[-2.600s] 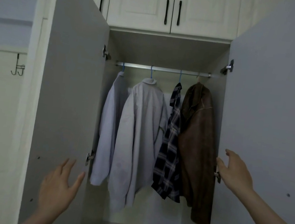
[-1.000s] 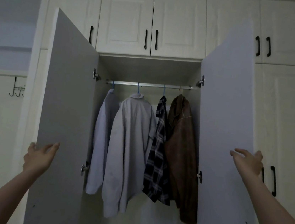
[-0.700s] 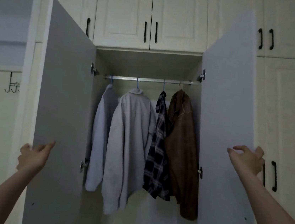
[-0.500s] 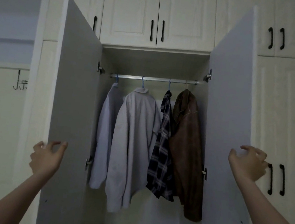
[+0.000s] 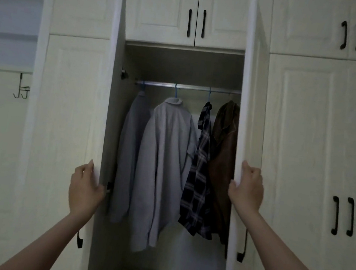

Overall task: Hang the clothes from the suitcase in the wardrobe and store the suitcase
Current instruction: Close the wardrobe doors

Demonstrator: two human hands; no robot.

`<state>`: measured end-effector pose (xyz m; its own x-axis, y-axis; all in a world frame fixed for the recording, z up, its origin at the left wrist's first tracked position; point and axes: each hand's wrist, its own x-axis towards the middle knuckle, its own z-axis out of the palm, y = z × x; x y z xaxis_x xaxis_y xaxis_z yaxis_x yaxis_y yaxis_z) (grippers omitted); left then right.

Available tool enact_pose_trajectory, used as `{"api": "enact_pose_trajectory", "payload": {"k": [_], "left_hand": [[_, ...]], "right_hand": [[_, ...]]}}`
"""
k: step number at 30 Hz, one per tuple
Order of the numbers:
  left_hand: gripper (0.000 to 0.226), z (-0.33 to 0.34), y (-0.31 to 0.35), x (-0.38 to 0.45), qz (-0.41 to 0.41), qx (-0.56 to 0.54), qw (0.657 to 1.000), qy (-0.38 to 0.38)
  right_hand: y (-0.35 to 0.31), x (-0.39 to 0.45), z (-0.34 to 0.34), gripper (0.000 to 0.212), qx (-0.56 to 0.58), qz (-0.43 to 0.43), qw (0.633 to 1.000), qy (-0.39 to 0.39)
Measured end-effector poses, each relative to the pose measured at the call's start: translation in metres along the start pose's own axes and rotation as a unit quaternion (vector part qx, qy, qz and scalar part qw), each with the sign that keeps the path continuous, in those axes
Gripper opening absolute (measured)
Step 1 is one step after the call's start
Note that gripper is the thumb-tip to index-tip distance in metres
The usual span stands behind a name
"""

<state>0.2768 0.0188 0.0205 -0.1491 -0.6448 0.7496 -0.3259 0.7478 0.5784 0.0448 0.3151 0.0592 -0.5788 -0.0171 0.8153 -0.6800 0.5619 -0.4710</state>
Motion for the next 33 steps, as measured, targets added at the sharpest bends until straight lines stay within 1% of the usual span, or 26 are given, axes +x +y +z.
{"api": "enact_pose_trajectory", "payload": {"k": [3,6,8,10,13,16,18,21,23,26,28,30,33], "left_hand": [[0.071,0.015,-0.002,-0.005,0.036,-0.034,0.999,-0.001],[0.071,0.032,-0.001,-0.006,0.089,-0.096,0.991,0.003],[0.07,0.043,0.004,-0.008,0.109,-0.145,0.983,-0.004],[0.064,0.056,0.008,-0.009,0.143,-0.164,0.976,-0.017],[0.065,0.08,0.012,-0.004,0.205,-0.164,0.964,-0.052],[0.069,0.102,0.021,0.001,0.233,-0.121,0.96,-0.099],[0.068,0.118,0.019,-0.001,0.254,-0.068,0.958,-0.113],[0.064,0.147,0.002,-0.003,0.268,-0.02,0.957,-0.112],[0.062,0.164,-0.008,0.002,0.274,-0.004,0.956,-0.106],[0.062,0.19,-0.011,0.02,0.318,0.019,0.944,-0.088],[0.062,0.21,-0.013,0.035,0.352,0.024,0.932,-0.087],[0.062,0.233,-0.019,0.047,0.372,0.013,0.926,-0.07],[0.063,0.264,-0.027,0.053,0.389,-0.028,0.921,-0.013]], "right_hand": [[-0.011,0.002,0.02,0.067,-0.01,-0.025,1.0,-0.013],[-0.018,0.007,0.043,0.067,0.002,-0.046,0.999,-0.028],[-0.018,0.007,0.059,0.072,0.014,-0.058,0.997,-0.044],[-0.015,0.008,0.071,0.077,0.021,-0.079,0.995,-0.054],[-0.003,0.012,0.087,0.079,0.014,-0.153,0.984,-0.091],[0.013,0.017,0.098,0.066,0.019,-0.211,0.966,-0.149],[0.018,0.021,0.106,0.059,0.001,-0.238,0.957,-0.163],[0.021,0.025,0.13,0.056,-0.044,-0.256,0.956,-0.132],[0.022,0.024,0.151,0.059,-0.061,-0.247,0.962,-0.101],[0.03,0.025,0.174,0.059,-0.069,-0.227,0.969,-0.06],[0.04,0.032,0.186,0.06,-0.044,-0.254,0.965,-0.045],[0.047,0.038,0.198,0.06,0.007,-0.279,0.96,-0.031],[0.048,0.044,0.22,0.06,0.061,-0.281,0.958,-0.007]]}}
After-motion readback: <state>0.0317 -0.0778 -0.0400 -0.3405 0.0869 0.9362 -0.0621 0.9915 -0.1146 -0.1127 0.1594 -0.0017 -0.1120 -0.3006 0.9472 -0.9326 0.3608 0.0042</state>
